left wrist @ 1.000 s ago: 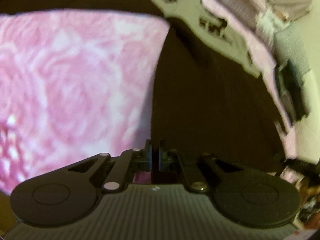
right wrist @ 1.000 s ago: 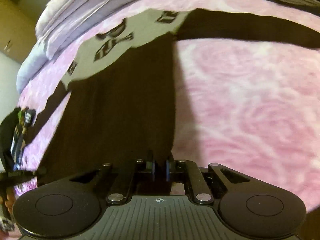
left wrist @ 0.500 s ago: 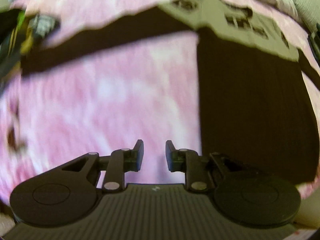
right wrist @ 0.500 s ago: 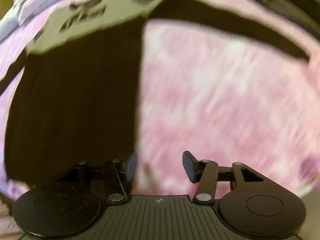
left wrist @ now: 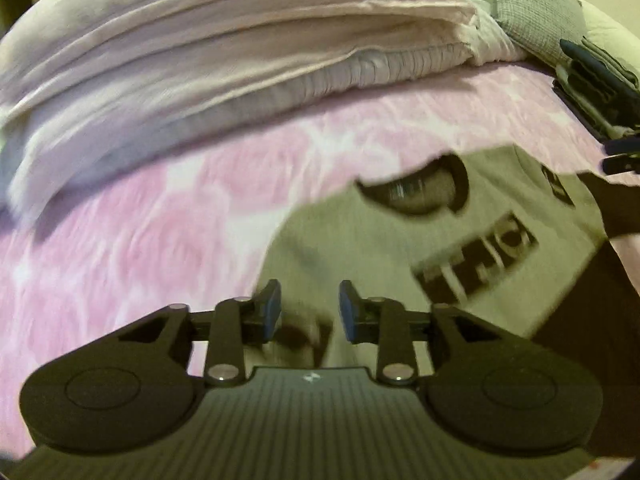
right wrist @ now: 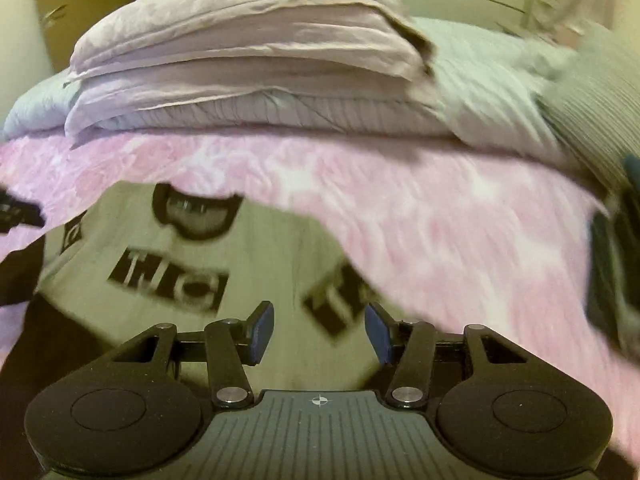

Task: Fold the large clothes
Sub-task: 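Smooth the sweater collar area with both grippers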

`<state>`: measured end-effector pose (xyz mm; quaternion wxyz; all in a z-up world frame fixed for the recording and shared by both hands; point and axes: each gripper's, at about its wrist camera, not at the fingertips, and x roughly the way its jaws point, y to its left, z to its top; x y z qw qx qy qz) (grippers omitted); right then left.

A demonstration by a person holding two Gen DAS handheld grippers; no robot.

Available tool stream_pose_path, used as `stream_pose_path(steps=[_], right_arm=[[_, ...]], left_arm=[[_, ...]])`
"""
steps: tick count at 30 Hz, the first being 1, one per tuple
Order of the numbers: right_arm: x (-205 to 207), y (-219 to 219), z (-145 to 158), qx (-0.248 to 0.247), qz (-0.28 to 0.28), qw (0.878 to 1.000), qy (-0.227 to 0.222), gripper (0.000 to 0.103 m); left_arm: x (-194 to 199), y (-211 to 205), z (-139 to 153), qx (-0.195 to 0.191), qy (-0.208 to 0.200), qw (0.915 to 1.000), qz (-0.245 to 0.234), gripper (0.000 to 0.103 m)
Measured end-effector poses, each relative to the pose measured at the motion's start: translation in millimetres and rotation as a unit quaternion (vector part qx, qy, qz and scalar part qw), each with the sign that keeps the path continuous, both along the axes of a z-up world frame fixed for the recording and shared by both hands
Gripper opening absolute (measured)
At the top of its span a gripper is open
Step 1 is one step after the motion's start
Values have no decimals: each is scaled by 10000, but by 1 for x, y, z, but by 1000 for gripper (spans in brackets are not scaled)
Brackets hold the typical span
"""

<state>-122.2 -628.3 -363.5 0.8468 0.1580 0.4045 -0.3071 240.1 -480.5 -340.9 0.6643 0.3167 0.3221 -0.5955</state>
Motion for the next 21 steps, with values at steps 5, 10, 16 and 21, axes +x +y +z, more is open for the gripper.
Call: stream_pose_path(steps=[5,10,16,21], right_arm=[[52,-44,-36,-83,466,9988,136,48],[79,-69,-74,3,808,9962,323,47],[62,-96,-76,254,731,9966,-276,1],[60,-111,-104,339,-85,9994,-63,5]], left_arm=[[10,-48,-28,80,35,9997,-213,51],[15,-71,-58,439,97,9979,-457,28],[17,-75,-59,-160,-322,9988,-330,8],[4,-95,-91,-55,-1139,9935,-63,17]])
